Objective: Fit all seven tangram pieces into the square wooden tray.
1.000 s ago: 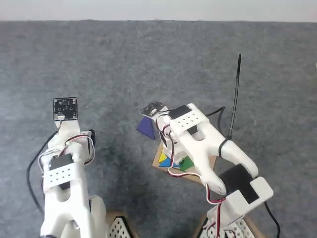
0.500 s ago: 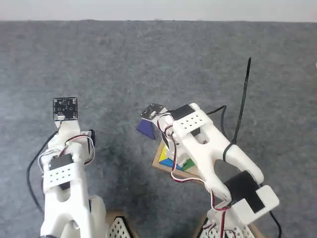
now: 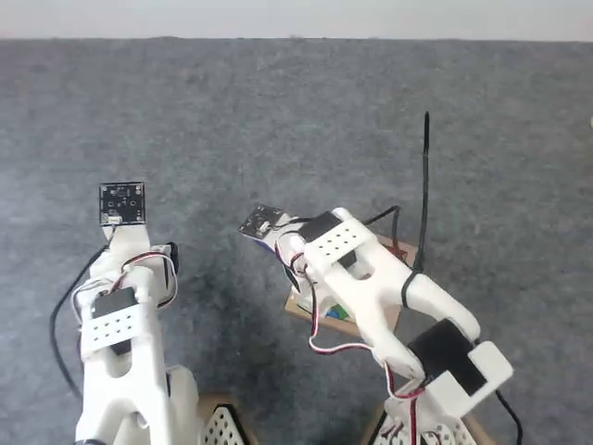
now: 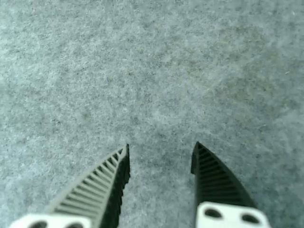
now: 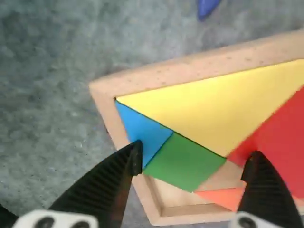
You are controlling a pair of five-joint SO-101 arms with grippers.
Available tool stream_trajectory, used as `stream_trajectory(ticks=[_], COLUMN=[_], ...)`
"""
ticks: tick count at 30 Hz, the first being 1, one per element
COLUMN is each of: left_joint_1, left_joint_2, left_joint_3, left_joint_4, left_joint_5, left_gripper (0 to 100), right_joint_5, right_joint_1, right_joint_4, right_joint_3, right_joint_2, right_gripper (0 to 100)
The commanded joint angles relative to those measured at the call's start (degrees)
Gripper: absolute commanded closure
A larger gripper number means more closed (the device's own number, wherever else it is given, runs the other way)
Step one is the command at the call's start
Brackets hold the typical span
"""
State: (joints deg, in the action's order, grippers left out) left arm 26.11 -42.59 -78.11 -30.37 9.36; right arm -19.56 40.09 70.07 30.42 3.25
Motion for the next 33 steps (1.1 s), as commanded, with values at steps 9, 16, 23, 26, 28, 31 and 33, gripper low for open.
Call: stream_trajectory(ticks=[9, 16, 23, 26, 28, 31, 33], left_joint_1=[-0.2, -0.3, -12.8, -18.3, -21.9, -26.1, -28.5], left_joint_2=[-0.3, -0.3, -0.3, -0.2, -0.2, -0.1, 0.1], left_joint_3=[1.6, 4.8, 11.7, 16.7, 20.9, 25.7, 27.0], left_joint_4=[0.9, -6.3, -19.3, -24.8, -29.7, -34.9, -36.3], left_joint_5=[-0.4, -0.4, -0.4, -0.7, -0.8, -3.0, -4.6], left_gripper=[79, 79, 79, 79, 79, 79, 79], right_joint_5=[2.8, -1.5, -6.6, -10.6, -12.9, -14.5, -14.2], right_joint_1=[-8.5, -19.9, -35.3, -40.8, -43.2, -45.6, -46.0], right_joint_4=[1.9, 13.2, 3.6, 2.9, 1.4, -3.3, -7.1], right_joint_3=[-0.2, 4.4, 27.7, 33.2, 38.0, 45.1, 49.6], right_joint_2=[-18.3, -41.5, -58.9, -66.8, -70.5, -73.1, -73.5], right_gripper=[65.6, 65.6, 65.6, 65.6, 65.6, 65.6, 65.6])
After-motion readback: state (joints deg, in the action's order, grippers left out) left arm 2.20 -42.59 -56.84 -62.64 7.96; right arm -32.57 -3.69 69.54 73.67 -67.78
